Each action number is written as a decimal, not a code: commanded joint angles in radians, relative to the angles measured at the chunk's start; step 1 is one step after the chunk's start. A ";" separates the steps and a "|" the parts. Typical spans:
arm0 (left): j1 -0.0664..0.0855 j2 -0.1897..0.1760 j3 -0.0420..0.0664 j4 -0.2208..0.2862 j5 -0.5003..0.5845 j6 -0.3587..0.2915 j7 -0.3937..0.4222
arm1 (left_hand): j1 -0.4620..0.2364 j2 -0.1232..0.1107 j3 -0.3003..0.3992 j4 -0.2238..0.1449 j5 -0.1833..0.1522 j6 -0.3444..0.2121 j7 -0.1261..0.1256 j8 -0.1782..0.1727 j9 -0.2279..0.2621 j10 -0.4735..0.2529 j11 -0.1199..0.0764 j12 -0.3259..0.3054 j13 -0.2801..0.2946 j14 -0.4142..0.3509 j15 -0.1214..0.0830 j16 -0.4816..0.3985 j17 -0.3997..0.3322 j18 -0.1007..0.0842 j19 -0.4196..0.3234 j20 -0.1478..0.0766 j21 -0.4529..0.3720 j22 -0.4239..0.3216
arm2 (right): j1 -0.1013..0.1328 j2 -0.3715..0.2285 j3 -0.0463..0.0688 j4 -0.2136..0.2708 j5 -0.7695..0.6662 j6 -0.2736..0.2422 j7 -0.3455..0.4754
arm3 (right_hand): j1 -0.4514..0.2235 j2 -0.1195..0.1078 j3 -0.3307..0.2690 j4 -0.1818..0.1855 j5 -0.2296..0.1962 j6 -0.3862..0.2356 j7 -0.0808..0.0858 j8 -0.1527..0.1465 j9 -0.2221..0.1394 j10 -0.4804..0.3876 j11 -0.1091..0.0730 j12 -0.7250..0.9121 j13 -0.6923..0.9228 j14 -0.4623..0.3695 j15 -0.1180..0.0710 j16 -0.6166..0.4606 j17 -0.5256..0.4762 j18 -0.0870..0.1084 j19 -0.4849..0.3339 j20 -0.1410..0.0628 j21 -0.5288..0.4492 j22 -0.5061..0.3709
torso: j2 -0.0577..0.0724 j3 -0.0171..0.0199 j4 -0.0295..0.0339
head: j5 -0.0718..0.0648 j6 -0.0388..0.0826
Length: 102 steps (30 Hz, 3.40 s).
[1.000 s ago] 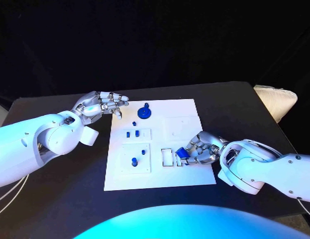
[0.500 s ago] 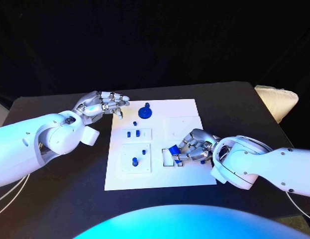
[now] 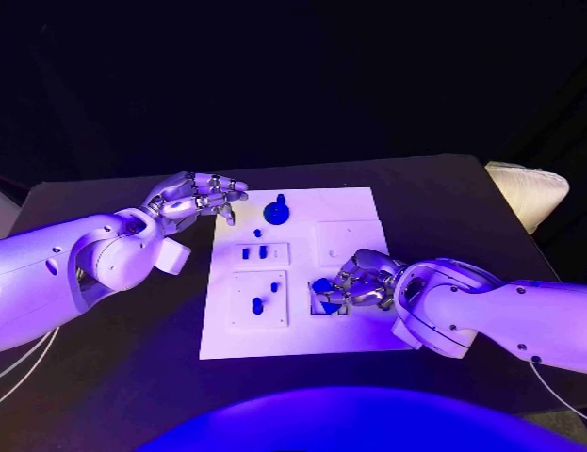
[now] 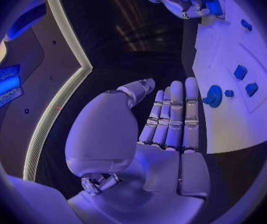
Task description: Assemble the parts on the task board
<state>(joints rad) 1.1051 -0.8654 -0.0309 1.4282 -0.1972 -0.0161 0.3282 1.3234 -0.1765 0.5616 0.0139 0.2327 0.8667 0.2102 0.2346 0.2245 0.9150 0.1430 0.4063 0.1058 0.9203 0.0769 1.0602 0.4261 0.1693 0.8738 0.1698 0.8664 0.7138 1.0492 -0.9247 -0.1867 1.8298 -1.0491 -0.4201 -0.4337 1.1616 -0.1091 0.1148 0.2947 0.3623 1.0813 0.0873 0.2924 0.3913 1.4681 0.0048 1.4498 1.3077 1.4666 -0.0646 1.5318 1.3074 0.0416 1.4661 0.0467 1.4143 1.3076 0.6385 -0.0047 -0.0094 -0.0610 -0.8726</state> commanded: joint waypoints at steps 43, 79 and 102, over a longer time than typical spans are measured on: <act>0.000 0.000 0.001 0.002 0.006 0.019 -0.002 | 0.002 0.009 0.003 0.006 0.004 -0.007 0.002 0.009 -0.003 0.000 0.007 -0.004 -0.003 0.004 0.002 -0.004 -0.001 0.014 0.007 0.002 0.007 0.002 | -0.014 -0.034 -0.002 0.028 -0.107 -0.001 0.092 | -0.043 0.059 -0.203 -0.006 -0.215 -0.006 -0.019 0.052 0.011 0.039 -0.011 -0.015 0.172 0.083 -0.007 0.004 0.166 -0.010 0.063 -0.011 0.001 0.199 | 0.000 0.0014 -0.0028 | 0.004 0.000; 0.000 0.000 0.001 0.001 0.006 0.022 -0.003 | -0.001 0.014 0.005 0.011 0.005 -0.008 0.002 0.010 -0.004 0.000 0.007 -0.004 -0.004 0.004 0.002 -0.004 -0.001 0.014 0.007 0.003 0.006 0.002 | -0.019 -0.016 -0.001 -0.005 -0.183 -0.032 0.052 | 0.239 0.110 -0.157 -0.004 -0.279 0.008 -0.061 0.176 0.094 0.067 -0.048 0.033 0.211 0.092 -0.037 0.016 0.204 -0.019 0.077 -0.039 0.043 0.222 | 0.000 0.0003 -0.0013 | 0.008 0.000; 0.000 -0.001 0.001 0.001 0.006 0.028 -0.010 | 0.004 0.017 0.010 0.009 0.007 -0.009 0.002 0.011 -0.004 -0.001 0.007 -0.004 -0.004 0.004 0.002 -0.005 -0.001 0.015 0.007 0.002 0.007 0.003 | -0.025 -0.001 -0.001 -0.020 -0.220 0.061 0.039 | 0.288 0.045 -0.149 -0.008 -0.308 0.008 -0.063 0.187 0.102 0.069 -0.050 0.036 0.214 0.093 -0.039 0.019 0.213 -0.021 0.079 -0.040 0.052 0.227 | 0.001 0.0006 -0.0013 | 0.008 0.000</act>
<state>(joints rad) 1.1050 -0.8672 -0.0309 1.4272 -0.1968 -0.0073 0.3150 1.3236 -0.1683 0.5672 0.0195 0.2327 0.8667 0.2102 0.2405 0.2212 0.9150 0.1430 0.4063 0.1026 0.9203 0.0769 1.0602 0.4261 0.1693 0.8738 0.1698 0.8664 0.7151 1.0264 -0.9265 -0.1879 1.8099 -1.2381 -0.3659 -0.3764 1.4464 -0.0676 -0.0393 0.2868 0.0580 1.0882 0.0297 0.4760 0.4928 1.4663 -0.0364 1.4862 1.3074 1.4630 -0.0966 1.5443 1.3076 0.0295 1.4662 0.0107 1.4608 1.3073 0.6388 -0.0038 -0.0112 -0.0534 -0.8727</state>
